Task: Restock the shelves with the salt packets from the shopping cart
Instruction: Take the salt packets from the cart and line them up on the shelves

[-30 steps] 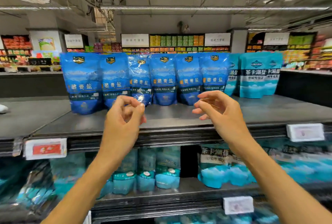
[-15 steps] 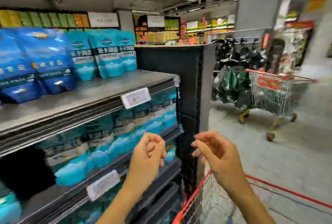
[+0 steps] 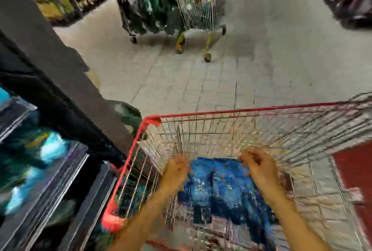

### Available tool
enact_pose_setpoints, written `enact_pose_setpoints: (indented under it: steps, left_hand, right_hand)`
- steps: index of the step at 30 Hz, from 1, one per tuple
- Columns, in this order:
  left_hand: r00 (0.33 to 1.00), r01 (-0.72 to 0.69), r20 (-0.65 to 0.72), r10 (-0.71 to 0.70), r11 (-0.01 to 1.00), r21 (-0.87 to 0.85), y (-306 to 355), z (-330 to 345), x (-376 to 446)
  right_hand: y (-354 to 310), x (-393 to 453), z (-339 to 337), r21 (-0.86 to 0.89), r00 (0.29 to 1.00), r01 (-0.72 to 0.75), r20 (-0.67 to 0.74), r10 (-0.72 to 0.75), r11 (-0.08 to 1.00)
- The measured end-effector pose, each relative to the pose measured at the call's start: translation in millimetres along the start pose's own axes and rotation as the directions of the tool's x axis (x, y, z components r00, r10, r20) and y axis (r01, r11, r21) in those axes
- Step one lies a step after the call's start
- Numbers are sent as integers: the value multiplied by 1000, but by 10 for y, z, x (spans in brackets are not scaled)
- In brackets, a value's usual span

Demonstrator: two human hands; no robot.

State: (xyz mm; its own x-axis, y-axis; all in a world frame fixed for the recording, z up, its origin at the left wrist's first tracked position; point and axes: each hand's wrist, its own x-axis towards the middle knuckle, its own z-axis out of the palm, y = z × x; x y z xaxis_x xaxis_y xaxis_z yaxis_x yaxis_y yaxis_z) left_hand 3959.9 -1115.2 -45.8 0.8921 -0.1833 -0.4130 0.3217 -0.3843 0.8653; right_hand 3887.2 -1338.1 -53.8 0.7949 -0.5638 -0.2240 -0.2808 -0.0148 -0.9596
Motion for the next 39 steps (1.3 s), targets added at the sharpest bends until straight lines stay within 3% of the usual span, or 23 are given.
enact_pose_setpoints:
  steps: [4,8,12,14,18,21,24,27,29,33,35,37,39]
  left_hand:
    - [953,270,108,-284,955,127,-879,565,603]
    - [906,353,93,-414,857,376,-1915,976,1054]
    - [889,423,0,-458,820,385,-2717,1289,1286]
    - [876,445,-2,-483,805,393,-3089,1429,1402]
    - [875,461,-21,-484,818,343,-3647,1645,1567]
    - [880,469,-76,-469,831,299,-3919,1734,1632]
    - [846,516,11,-534,822,239,-4231,1777,1679]
    - [837,531,8,-547,816,231,-4370,1853,1703]
    - [850,518,-30,-526,823,233,-4463,1905,1721]
    - [800,594,-173,-574,798,101,-4406,1985,1745]
    - [801,590,-247,-545,787,181,-4288,2035,1687]
    - [807,588,-351,-474,699,407,-4198,2097,1606]
    - [802,596,-414,-429,613,518,-4137,2154,1569]
  right_hand:
    - [1010,281,-80,-169,969,-246,-5,249,955]
    - [2059,436,-11,-449,899,-383,19,437,808]
    - [2858,407,111,-634,770,-447,87,632,632]
    - [3214,442,181,-654,744,-460,86,663,601]
    - [3781,602,299,-729,742,-427,56,668,535]
    - [4097,739,325,-838,801,-326,1,599,438]
    - [4359,785,350,-887,849,-276,-44,527,370]
    - [4566,748,376,-906,862,-286,-101,496,312]
    - [4674,710,399,-922,887,-271,-127,445,276]
    - [4809,723,401,-941,909,-251,-148,389,229]
    - [4834,749,384,-950,912,-227,-131,388,213]
    - [4824,752,377,-964,914,-194,-110,390,183]
    - [4820,714,385,-959,911,-195,-99,400,207]
